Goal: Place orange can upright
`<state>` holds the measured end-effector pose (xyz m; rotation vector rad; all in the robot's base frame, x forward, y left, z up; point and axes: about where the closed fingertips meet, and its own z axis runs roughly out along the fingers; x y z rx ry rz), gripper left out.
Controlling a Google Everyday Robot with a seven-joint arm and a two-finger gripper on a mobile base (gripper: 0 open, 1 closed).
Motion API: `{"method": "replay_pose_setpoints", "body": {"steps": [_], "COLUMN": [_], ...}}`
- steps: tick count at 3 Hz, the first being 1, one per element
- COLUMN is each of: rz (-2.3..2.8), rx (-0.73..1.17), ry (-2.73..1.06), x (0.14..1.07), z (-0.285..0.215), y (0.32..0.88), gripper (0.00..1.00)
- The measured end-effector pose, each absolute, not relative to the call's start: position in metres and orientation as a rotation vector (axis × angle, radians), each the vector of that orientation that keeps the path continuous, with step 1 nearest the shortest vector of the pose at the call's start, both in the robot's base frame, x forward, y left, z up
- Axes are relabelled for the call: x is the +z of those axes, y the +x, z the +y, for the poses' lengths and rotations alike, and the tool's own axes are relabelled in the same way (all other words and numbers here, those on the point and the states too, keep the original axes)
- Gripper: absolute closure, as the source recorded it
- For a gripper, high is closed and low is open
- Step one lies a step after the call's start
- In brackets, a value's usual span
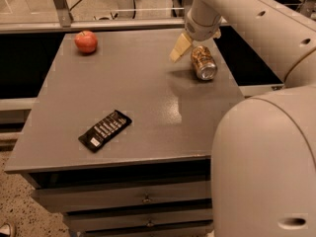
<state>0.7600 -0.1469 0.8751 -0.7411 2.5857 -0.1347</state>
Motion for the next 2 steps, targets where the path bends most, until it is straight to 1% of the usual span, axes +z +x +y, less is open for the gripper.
{"method": "replay_pose_setpoints", "body": {"steps": [1, 2], "rz": [2.656, 2.695], "rx": [-0.192, -0.232], "ry": [-0.637, -0.562], "x": [0.8597, 0.8523], "z": [-0.1489, -0.1550], "y": [0.7550, 0.7530], "gripper": [0.00, 0.13]}}
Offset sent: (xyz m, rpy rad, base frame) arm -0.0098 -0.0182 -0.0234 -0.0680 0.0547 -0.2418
